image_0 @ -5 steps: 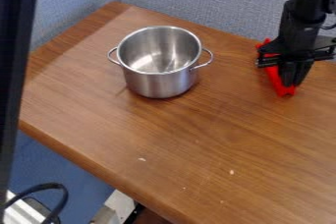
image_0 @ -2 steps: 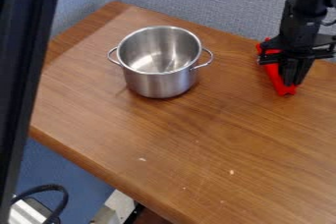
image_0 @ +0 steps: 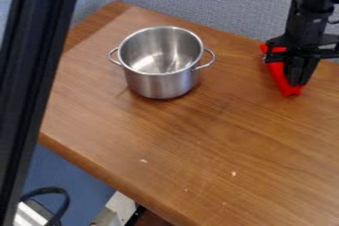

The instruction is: Put the red object in the metal pot

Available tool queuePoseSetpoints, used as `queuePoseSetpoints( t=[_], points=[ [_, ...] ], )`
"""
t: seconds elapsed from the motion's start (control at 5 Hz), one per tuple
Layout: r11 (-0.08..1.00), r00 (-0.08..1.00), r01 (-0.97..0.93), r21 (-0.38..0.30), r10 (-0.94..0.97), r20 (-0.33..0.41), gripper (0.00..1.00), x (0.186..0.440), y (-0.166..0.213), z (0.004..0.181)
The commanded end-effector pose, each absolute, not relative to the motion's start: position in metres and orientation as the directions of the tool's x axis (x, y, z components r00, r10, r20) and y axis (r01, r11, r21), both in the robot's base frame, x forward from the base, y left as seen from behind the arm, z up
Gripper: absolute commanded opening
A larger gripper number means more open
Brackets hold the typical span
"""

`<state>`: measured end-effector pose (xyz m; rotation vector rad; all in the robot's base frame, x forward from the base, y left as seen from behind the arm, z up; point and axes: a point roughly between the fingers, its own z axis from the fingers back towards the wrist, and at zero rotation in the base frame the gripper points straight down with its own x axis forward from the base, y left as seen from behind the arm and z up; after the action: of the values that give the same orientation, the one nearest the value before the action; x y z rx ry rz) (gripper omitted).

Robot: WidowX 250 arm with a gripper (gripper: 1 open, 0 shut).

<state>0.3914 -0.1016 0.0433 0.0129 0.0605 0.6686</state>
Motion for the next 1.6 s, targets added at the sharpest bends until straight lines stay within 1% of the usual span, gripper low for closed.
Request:
queuePoseSetpoints(
  t=[0.0, 0.4, 0.6, 1.0, 1.4],
  points=[
    [0.807, 0.797, -0.586, 0.074, 0.590, -0.128, 0.00, 0.384, -0.112, 0.021],
    [0.818, 0.796, -0.569, 0.090, 0.575, -0.191, 0.00, 0.383, -0.110, 0.018],
    [0.820, 0.793, -0.565, 0.091, 0.571, -0.215, 0.00, 0.382, -0.109, 0.019],
    [0.824, 0.789, -0.561, 0.076, 0.561, -0.252, 0.00, 0.382, -0.108, 0.025],
    [0.829, 0.791, -0.558, 0.041, 0.546, -0.276, 0.00, 0.384, -0.108, 0.038]
  ],
)
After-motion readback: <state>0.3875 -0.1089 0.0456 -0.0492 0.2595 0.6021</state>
